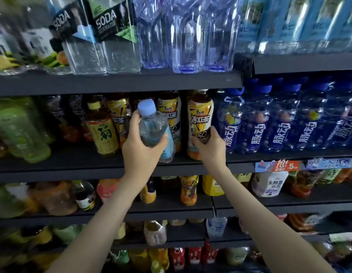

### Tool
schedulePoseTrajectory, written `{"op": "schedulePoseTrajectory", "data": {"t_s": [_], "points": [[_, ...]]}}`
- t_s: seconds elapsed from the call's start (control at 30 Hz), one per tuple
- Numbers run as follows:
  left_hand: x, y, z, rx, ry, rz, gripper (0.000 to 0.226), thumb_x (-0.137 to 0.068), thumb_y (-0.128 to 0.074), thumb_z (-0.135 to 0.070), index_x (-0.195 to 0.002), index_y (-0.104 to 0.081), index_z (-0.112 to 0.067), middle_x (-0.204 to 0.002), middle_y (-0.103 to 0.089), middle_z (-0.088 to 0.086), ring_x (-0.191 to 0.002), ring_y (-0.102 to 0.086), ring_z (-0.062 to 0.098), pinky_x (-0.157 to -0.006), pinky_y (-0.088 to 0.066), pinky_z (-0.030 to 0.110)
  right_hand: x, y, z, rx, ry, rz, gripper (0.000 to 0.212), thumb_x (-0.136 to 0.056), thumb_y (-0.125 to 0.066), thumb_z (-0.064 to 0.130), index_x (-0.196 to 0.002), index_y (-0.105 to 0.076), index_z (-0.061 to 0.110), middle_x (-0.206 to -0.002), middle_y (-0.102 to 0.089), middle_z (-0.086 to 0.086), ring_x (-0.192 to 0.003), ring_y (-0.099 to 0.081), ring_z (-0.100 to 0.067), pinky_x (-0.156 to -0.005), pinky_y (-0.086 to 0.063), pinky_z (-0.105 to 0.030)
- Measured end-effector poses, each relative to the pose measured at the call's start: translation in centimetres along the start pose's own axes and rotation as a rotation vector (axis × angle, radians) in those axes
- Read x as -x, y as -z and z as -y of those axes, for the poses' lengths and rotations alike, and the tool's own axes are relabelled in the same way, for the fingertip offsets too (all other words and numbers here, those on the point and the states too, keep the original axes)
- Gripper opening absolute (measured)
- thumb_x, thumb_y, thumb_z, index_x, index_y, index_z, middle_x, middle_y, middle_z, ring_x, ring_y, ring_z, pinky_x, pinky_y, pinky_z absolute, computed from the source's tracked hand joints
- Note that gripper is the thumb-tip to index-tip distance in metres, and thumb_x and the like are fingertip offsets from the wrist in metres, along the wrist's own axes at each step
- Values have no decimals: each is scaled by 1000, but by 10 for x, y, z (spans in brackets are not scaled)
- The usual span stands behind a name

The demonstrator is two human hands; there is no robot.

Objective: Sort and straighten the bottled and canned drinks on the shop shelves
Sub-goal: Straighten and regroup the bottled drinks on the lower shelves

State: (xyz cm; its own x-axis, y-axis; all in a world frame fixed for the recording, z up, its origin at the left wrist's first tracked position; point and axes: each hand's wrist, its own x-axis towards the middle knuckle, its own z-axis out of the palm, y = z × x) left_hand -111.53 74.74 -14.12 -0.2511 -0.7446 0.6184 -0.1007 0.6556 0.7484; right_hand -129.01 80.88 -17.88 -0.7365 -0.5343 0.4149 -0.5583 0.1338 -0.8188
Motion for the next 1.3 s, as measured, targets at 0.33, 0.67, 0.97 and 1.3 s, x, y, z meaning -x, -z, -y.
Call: {"op": "schedulePoseTrajectory", "data": {"t_s": [0.33,0.67,0.97,1.3], "points": [[-11,26,1,-65,64,106,82,-75,-79,-31,-144,-35,-26,-111,-59,-16,-94,-54,-11,-74,-43,1,-21,-20,9,82,-113,59,66,-88,-65,29,-141,-33,4,-127,-57,-16,-113,-55,-31,-82,-47,-33],[-9,10,-18,89,142,361,75,-66,-81,-45,-133,-47,-33,-109,-66,-17,-97,-62,1,-85,-52,27,73,26,62,-67,90,363,79,-78,-73,40,-144,-34,23,-132,-52,7,-115,-52,-7,-93,-48,-24],[-10,-29,-74,414,260,896,56,-68,-80,-36,-120,-60,-31,-114,-68,-10,-110,-62,12,-87,-52,30,81,118,61,-470,-20,185,31,-92,-61,16,-123,-59,16,-112,-69,-3,-103,-66,-19,-84,-56,-38],[32,-132,-183,567,218,807,23,-82,-69,-7,-100,-66,-20,-86,-75,-7,-80,-71,8,-62,-54,20,54,264,28,-353,59,133,27,-97,-52,20,-122,-60,25,-109,-70,6,-101,-66,-11,-83,-57,-33]]}}
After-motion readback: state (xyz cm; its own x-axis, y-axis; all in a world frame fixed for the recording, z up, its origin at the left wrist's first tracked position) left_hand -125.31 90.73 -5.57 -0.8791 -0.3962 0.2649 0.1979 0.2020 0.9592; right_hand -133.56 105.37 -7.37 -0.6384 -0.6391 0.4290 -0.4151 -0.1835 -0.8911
